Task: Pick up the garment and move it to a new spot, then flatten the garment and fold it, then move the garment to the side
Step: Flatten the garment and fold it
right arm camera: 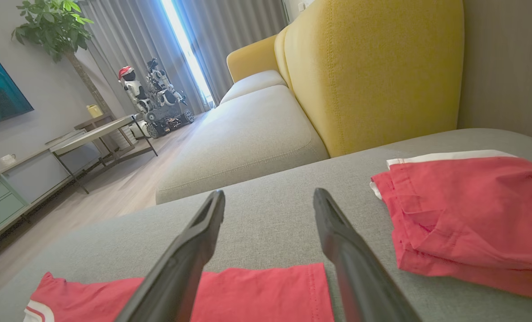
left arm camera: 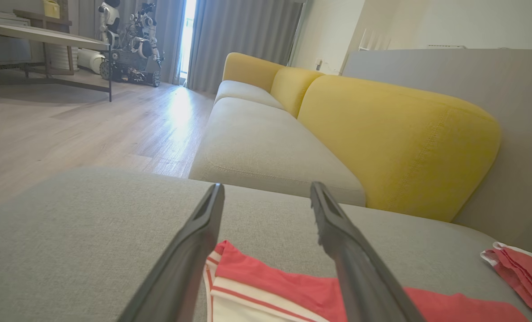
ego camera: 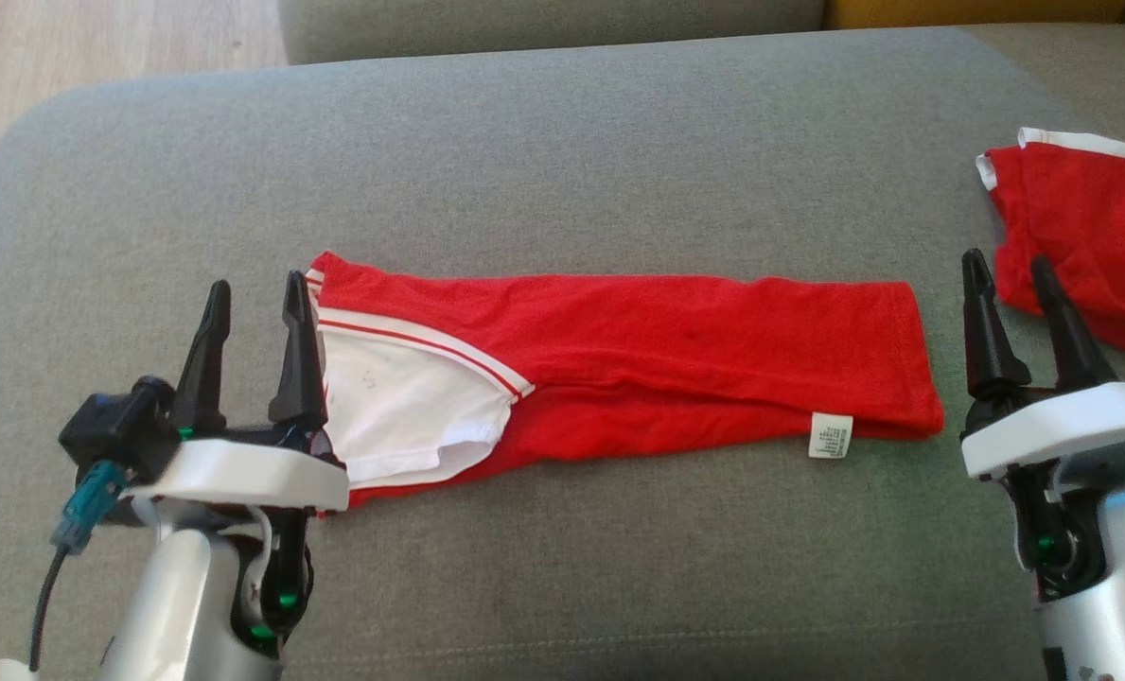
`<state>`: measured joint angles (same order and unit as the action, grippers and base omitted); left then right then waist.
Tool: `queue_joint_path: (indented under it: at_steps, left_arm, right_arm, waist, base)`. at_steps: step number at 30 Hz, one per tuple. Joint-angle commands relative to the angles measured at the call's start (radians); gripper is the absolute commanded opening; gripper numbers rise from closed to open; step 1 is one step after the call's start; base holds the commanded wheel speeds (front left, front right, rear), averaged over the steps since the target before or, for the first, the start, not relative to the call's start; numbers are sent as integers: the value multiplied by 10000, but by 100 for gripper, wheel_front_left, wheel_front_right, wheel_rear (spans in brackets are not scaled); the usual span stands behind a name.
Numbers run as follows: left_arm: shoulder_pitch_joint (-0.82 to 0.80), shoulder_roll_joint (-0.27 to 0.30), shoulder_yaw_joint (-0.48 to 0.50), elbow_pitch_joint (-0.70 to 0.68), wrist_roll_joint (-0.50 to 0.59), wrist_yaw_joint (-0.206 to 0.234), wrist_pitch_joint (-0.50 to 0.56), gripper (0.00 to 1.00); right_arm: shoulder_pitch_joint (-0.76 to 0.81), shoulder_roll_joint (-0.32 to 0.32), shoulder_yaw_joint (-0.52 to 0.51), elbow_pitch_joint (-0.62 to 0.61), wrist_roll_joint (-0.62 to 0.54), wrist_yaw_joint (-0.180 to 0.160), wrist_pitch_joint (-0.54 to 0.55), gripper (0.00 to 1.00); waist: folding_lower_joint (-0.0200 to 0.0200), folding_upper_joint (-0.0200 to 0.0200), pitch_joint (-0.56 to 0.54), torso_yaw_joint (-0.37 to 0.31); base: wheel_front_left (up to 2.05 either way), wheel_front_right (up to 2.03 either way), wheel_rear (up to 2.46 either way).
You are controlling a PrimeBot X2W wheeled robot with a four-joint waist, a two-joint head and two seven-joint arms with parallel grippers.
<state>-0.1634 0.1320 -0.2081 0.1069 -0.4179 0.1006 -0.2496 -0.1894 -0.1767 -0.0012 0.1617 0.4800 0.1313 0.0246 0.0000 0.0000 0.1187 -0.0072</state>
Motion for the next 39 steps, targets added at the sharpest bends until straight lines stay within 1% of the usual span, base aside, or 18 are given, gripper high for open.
queue_joint_path:
  at_steps: [1, 3, 5, 7, 13, 16, 19, 21, 25, 31, 39]
  left_arm:
    - [-292, -23, 557, -253, 228, -196, -121, 100]
    - [-261, -179, 693, -168, 392, -449, -121, 100]
    - [-223, -321, 838, -57, 513, -628, -121, 100]
    - [-144, -498, 953, 145, 675, -854, -121, 100]
    - [-129, -677, 1194, 283, 876, -1097, -122, 100]
    - [-173, -733, 1316, 360, 950, -1223, -122, 100]
    - [-246, -769, 1363, 429, 1032, -1331, -122, 100]
    - [-272, -786, 1364, 469, 1072, -1367, -122, 100]
    - [-340, -806, 1330, 526, 1123, -1430, -122, 100]
    - [-482, -814, 1287, 558, 1123, -1464, -122, 100]
    - [-603, -816, 1227, 522, 1086, -1392, -122, 100]
  right_arm:
    - [-32, 1, 105, -431, -141, -6, -88, 100]
    - [-7, 2, 45, -453, -321, -6, -108, 100]
    - [15, -110, 85, -469, -763, -6, -169, 100]
    - [43, 22, 50, -494, -1024, -6, -265, 100]
    - [119, 216, -161, -449, -1416, -6, -415, 100]
    - [168, 549, -567, -121, -1741, -6, -511, 100]
    - [125, 963, -1033, 386, -2092, -6, -591, 100]
    - [14, 1152, -1279, 804, -2106, -6, -535, 100]
    - [-418, 1253, -1737, 1810, -2215, -6, -380, 100]
    - [-1189, 1261, -1284, 3365, -1421, -6, -460, 100]
    - [-1942, 1263, -1161, 5036, -1654, -6, -592, 100]
  waist:
    - [0, 0, 22, 25]
    - [0, 0, 41, 45]
    - [0, 0, 63, 64]
    - [0, 0, 88, 83]
    - [0, 0, 158, 117]
    - [0, 0, 239, 143]
    - [0, 0, 352, 203]
    - [0, 0, 423, 251]
    - [0, 0, 574, 360]
    - [0, 0, 817, 522]
    - [0, 0, 1012, 638]
  base:
    - [0, 0, 0]
    - [0, 0, 0]
    - [0, 0, 0]
    - [0, 0, 0]
    - [0, 0, 0]
    - [0, 0, 0]
    - [0, 0, 0]
    - [0, 0, 0]
    - [0, 0, 0]
    - [0, 0, 0]
    - [0, 0, 0]
